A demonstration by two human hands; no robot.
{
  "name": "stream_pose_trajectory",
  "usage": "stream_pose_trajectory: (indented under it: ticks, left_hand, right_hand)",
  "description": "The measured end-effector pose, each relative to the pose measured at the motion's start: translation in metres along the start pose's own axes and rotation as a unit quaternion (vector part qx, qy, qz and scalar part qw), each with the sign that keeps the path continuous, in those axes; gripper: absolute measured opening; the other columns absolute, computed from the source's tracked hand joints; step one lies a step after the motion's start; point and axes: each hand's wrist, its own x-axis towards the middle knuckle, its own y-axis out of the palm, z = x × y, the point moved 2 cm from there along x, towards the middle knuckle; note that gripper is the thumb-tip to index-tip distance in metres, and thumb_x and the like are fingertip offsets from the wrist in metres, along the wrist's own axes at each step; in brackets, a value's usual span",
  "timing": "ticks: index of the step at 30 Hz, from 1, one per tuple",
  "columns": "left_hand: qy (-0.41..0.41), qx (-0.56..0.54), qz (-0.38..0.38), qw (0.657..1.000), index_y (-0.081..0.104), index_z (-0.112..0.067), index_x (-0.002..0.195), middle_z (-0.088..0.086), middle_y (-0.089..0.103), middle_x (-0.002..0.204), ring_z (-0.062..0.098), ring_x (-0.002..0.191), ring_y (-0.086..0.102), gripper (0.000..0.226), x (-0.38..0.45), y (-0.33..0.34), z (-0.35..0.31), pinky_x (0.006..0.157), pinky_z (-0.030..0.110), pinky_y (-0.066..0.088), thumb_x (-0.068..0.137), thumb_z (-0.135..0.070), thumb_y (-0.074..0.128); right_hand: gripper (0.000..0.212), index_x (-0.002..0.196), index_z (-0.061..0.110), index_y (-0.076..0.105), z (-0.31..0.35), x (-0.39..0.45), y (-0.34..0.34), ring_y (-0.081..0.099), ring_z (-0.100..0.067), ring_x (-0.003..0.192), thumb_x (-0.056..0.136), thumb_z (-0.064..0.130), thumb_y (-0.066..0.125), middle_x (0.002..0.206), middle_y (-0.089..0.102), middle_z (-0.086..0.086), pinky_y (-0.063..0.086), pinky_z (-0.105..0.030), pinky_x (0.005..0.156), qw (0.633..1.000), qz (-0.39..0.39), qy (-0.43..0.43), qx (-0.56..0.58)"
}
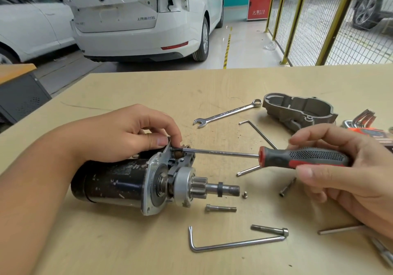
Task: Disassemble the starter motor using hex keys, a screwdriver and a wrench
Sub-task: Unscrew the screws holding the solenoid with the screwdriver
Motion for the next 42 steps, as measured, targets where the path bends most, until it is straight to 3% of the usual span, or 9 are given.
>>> stream_pose_trajectory:
  ticks: [5,8,12,14,18,24,30,37,42]
  left_hand:
    - [0.002,-0.009,-0.004,1.0,0.076,-0.04,0.103,-0.002,0.075,0.114,0.029,0.113,0.068,0.026,0.0007,0.0001,-0.0005,0.1,0.061,0.051,0.091,-0.052,0.056]
    - [0.002,-0.02,-0.001,1.0,0.076,-0.04,0.101,-0.002,0.075,0.116,0.028,0.113,0.068,0.025,0.0015,0.0005,-0.0012,0.103,0.059,0.049,0.091,-0.051,0.055]
    - [-0.002,-0.038,0.001,0.999,0.075,-0.04,0.099,-0.004,0.075,0.117,0.025,0.114,0.069,0.024,0.0015,0.0022,-0.0014,0.105,0.058,0.049,0.091,-0.05,0.055]
    - [-0.004,-0.045,0.004,0.999,0.076,-0.038,0.1,-0.002,0.075,0.117,0.028,0.114,0.068,0.025,0.0023,0.0026,-0.0007,0.104,0.059,0.049,0.092,-0.049,0.055]
    - [-0.012,-0.064,0.007,0.998,0.077,-0.033,0.103,0.007,0.074,0.116,0.04,0.113,0.066,0.028,0.0035,0.0027,0.0018,0.103,0.064,0.048,0.093,-0.048,0.055]
    - [-0.015,-0.066,0.003,0.998,0.077,-0.034,0.1,0.005,0.075,0.115,0.038,0.113,0.066,0.021,0.0033,0.0029,0.0011,0.104,0.063,0.047,0.098,-0.039,0.056]
    - [-0.026,-0.07,0.0,0.997,0.077,-0.033,0.096,0.005,0.075,0.114,0.036,0.113,0.067,0.025,0.0033,0.0034,-0.001,0.105,0.06,0.047,0.098,-0.024,0.053]
    - [-0.03,-0.074,0.001,0.997,0.076,-0.032,0.096,0.004,0.075,0.115,0.034,0.114,0.067,0.025,0.0034,0.0039,-0.0024,0.106,0.058,0.047,0.098,-0.024,0.053]
    - [-0.025,-0.079,-0.004,0.997,0.076,-0.033,0.093,0.003,0.076,0.115,0.033,0.113,0.068,0.024,0.0033,0.0044,-0.0024,0.105,0.056,0.048,0.097,-0.024,0.054]
  right_hand:
    - [0.073,0.108,0.018,0.071,0.0031,-0.0017,0.004,0.045,-0.022,0.035,0.061,0.072,0.084,0.075,0.067,-0.026,0.044,-0.028,0.043,0.999,-0.027,0.01,-0.026]
    - [0.066,0.105,0.013,0.07,0.0016,-0.0005,0.0006,0.04,-0.019,0.036,0.058,0.053,0.096,0.076,0.064,-0.027,0.042,-0.026,0.047,1.0,-0.022,-0.005,0.003]
    - [0.069,0.102,0.009,0.07,-0.0001,0.0019,0.0001,0.049,-0.021,0.05,0.046,0.03,0.104,0.08,0.063,-0.017,0.043,-0.03,0.047,0.998,-0.017,0.002,0.067]
    - [0.066,0.105,0.008,0.07,0.0005,0.0031,0.0033,0.052,-0.021,0.054,0.054,0.036,0.101,0.082,0.064,-0.02,0.045,-0.032,0.048,0.997,-0.009,0.001,0.078]
    - [0.07,0.111,0.012,0.068,0.003,0.0017,0.003,0.044,-0.024,0.037,0.067,0.064,0.085,0.073,0.061,-0.03,0.044,-0.031,0.046,0.996,-0.025,0.024,0.076]
    - [0.081,0.122,0.011,0.066,0.0013,0.0027,0.0001,0.05,-0.022,0.052,0.05,0.02,0.102,0.087,0.055,-0.023,0.044,-0.031,0.048,0.996,0.013,0.005,0.087]
    - [0.072,0.113,0.011,0.07,0.003,0.0027,0.0038,0.05,-0.026,0.042,0.062,0.057,0.092,0.083,0.064,-0.038,0.047,-0.033,0.045,0.996,-0.015,0.029,0.084]
    - [0.074,0.116,0.009,0.069,-0.0018,0.005,-0.0018,0.057,-0.022,0.058,0.05,0.019,0.102,0.087,0.062,-0.021,0.048,-0.036,0.054,0.992,0.009,0.023,0.126]
    - [0.069,0.106,0.006,0.07,-0.0001,0.0027,0.0018,0.05,-0.026,0.041,0.067,0.059,0.089,0.083,0.065,-0.036,0.047,-0.034,0.046,0.995,-0.016,0.039,0.091]
